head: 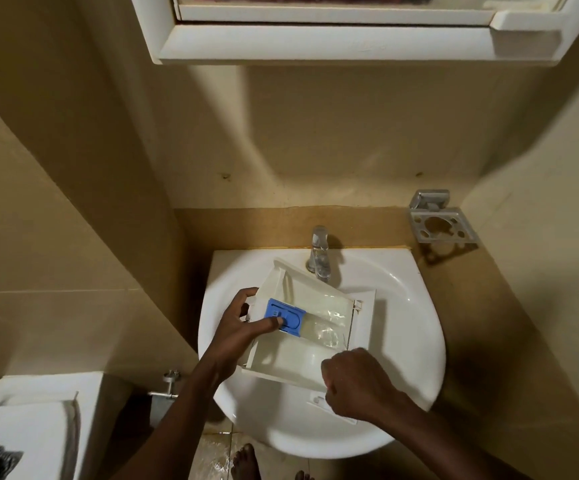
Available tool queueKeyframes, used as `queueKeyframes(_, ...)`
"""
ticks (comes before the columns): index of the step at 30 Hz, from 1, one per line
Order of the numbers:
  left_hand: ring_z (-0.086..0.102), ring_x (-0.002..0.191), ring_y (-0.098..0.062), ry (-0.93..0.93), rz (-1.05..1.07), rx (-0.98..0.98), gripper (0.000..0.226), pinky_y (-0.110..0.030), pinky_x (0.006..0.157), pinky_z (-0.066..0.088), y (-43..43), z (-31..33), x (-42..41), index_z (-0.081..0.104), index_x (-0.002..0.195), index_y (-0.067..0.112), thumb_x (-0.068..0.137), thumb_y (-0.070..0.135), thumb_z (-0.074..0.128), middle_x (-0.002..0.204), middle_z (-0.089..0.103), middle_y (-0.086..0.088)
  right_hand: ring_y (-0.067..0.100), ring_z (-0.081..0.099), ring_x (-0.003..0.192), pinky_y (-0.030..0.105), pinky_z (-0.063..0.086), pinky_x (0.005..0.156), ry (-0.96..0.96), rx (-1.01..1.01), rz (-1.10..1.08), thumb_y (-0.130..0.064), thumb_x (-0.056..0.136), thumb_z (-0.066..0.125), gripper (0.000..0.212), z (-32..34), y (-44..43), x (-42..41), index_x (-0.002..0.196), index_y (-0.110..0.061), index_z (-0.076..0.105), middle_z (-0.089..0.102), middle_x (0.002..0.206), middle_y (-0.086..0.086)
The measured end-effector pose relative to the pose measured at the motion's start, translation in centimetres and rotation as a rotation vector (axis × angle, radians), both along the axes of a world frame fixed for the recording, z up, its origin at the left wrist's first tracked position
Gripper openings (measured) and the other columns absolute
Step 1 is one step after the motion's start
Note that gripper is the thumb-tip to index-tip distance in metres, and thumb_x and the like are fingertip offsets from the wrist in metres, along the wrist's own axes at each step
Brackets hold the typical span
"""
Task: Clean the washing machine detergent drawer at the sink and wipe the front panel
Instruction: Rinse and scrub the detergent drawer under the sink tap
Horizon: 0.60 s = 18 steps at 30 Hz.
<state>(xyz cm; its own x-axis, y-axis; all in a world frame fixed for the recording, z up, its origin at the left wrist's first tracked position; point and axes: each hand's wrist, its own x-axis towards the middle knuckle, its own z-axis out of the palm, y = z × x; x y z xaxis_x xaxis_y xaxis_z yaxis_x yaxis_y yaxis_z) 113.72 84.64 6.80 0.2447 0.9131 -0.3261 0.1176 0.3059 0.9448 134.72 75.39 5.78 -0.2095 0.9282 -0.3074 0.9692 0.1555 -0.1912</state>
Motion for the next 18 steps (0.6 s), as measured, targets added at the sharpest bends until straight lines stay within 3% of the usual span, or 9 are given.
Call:
queueKeyframes(2,0.067,0.094,-0.023,0.011,-0.011,0.002,0.052,-0.032,0.068,0.059,0.3,0.2,0.1,0.057,0.113,0.035,0.070,0.028,0.085,0.103,0.070,-0.007,0.025,0.062,0.080,0.029,0.048,0.076,-0.023,0.120,-0.029,-0.021,0.071,0.047,0.015,-0.5,0.4,1.0,0.071,-0.016,0.061,0.067,0.077,0.004)
queueKeyframes(5,0.066,0.092,-0.021,0.040,-0.036,0.021,0.048,-0.030,0.065,0.058,0.6,0.7,0.5,0.057,0.113,0.034,0.074,0.025,0.083,0.102,0.068,-0.005,0.027,0.054,0.113,0.030,0.042,0.094,-0.086,0.188,-0.162,-0.016,0.074,0.045,0.030,-0.4,2.6,3.0,0.097,-0.012,0.063,0.059,0.118,0.010)
queueKeyframes(7,0.067,0.092,-0.022,0.051,-0.040,0.032,0.049,-0.030,0.065,0.059,0.5,0.7,1.0,0.056,0.113,0.034,0.074,0.025,0.084,0.102,0.068,-0.004,0.033,0.038,0.134,0.036,0.033,0.109,-0.164,0.141,-0.185,-0.016,0.079,0.051,0.040,-0.4,3.1,3.4,0.118,-0.008,0.055,0.041,0.144,0.018)
queueKeyframes(9,0.067,0.091,-0.023,0.058,-0.027,0.035,0.051,-0.029,0.064,0.058,0.2,0.6,1.2,0.055,0.114,0.035,0.073,0.025,0.084,0.102,0.068,-0.003,0.034,0.033,0.139,0.040,0.022,0.116,-0.209,0.089,-0.129,-0.016,0.081,0.054,0.049,-0.7,2.6,2.9,0.128,-0.004,0.048,0.034,0.149,0.023)
queueKeyframes(11,0.067,0.091,-0.023,0.064,-0.025,0.044,0.052,-0.028,0.064,0.058,0.2,0.8,1.2,0.053,0.114,0.036,0.073,0.027,0.084,0.103,0.067,-0.003,0.027,0.048,0.130,0.042,0.022,0.118,-0.165,0.099,-0.109,-0.017,0.081,0.052,0.044,-0.4,1.7,2.7,0.124,-0.007,0.055,0.051,0.138,0.018)
queueKeyframes(13,0.067,0.091,-0.023,0.063,-0.027,0.042,0.052,-0.030,0.065,0.060,0.3,0.7,1.0,0.054,0.114,0.036,0.072,0.029,0.084,0.103,0.067,-0.004,0.017,0.061,0.107,0.040,0.037,0.108,0.013,0.295,-0.141,-0.017,0.079,0.051,0.028,0.2,1.3,3.7,0.103,-0.017,0.067,0.068,0.111,0.002)
queueKeyframes(15,0.067,0.094,-0.025,0.058,-0.025,0.026,0.053,-0.034,0.068,0.061,0.4,0.5,0.7,0.055,0.111,0.039,0.068,0.034,0.085,0.105,0.067,-0.006,0.016,0.056,0.113,0.038,0.044,0.101,0.208,0.543,-0.268,-0.019,0.078,0.062,0.027,0.3,1.4,5.1,0.104,-0.021,0.067,0.062,0.120,-0.003)
queueKeyframes(16,0.066,0.096,-0.025,0.057,-0.029,0.019,0.054,-0.036,0.071,0.061,0.5,0.6,0.7,0.055,0.111,0.040,0.065,0.037,0.085,0.107,0.067,-0.006,0.013,0.047,0.123,0.035,0.040,0.102,0.303,0.561,-0.374,-0.021,0.077,0.069,0.041,0.2,1.4,5.7,0.117,-0.023,0.060,0.051,0.135,-0.005)
queueKeyframes(18,0.066,0.099,-0.024,0.047,-0.044,0.010,0.058,-0.038,0.074,0.061,0.6,0.7,0.8,0.055,0.113,0.041,0.062,0.042,0.083,0.110,0.067,-0.005,0.007,0.031,0.132,0.031,0.033,0.105,0.606,0.388,-0.617,-0.029,0.073,0.081,0.079,-0.3,1.3,6.6,0.139,-0.030,0.038,0.030,0.148,-0.012)
